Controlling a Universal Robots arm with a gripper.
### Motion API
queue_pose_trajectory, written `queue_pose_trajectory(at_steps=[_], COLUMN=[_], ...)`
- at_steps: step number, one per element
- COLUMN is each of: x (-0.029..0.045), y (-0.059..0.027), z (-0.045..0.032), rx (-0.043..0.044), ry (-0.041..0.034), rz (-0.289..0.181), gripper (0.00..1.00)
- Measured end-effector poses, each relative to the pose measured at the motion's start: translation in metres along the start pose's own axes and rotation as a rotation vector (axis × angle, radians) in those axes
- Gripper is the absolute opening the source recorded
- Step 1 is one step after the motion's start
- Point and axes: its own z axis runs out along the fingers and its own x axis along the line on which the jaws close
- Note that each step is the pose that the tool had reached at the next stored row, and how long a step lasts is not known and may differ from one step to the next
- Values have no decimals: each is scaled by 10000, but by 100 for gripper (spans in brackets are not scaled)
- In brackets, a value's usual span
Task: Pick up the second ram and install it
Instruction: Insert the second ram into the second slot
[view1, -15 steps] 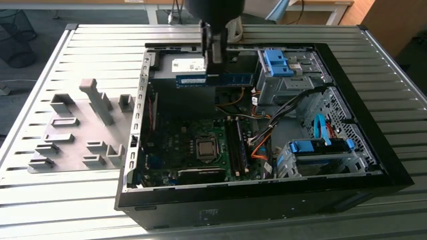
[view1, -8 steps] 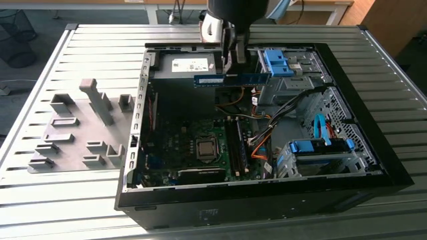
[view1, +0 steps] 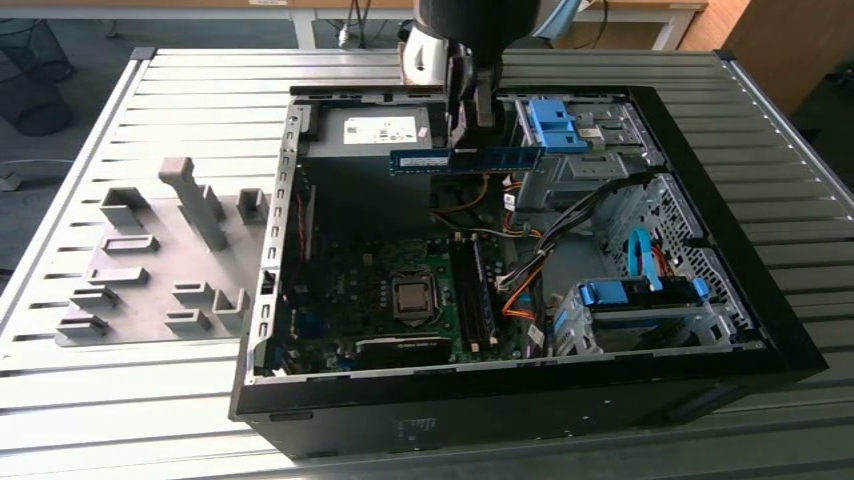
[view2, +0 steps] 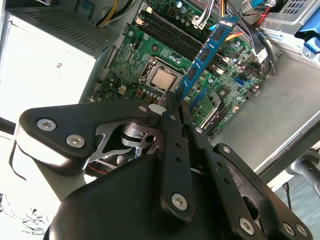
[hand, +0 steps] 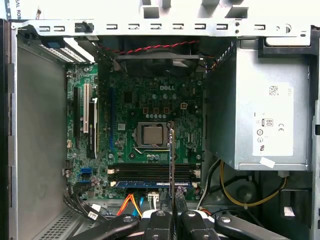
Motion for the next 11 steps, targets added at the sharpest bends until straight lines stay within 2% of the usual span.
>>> queue_pose_trajectory(at_steps=[7,11], x=[0,0], y=[0,0], z=[0,2], rx=[0,-5], ry=[1,3], rz=[42,364], gripper=[14,14])
